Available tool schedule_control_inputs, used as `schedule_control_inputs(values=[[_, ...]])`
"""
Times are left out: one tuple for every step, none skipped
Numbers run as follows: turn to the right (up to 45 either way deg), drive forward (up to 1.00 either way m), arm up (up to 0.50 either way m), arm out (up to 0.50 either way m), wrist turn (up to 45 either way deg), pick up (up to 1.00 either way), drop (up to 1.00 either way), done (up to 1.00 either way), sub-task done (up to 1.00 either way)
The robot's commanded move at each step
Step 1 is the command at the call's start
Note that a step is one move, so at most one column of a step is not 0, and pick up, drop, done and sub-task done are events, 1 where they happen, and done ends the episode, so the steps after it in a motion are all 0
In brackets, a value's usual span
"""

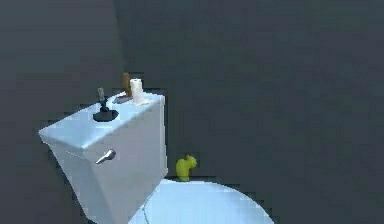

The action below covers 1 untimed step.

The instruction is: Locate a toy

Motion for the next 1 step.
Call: schedule_control_inputs(values=[[0.0,0.05,0.0,0.0,0.0,0.0,0.0,0.0,0.0]])
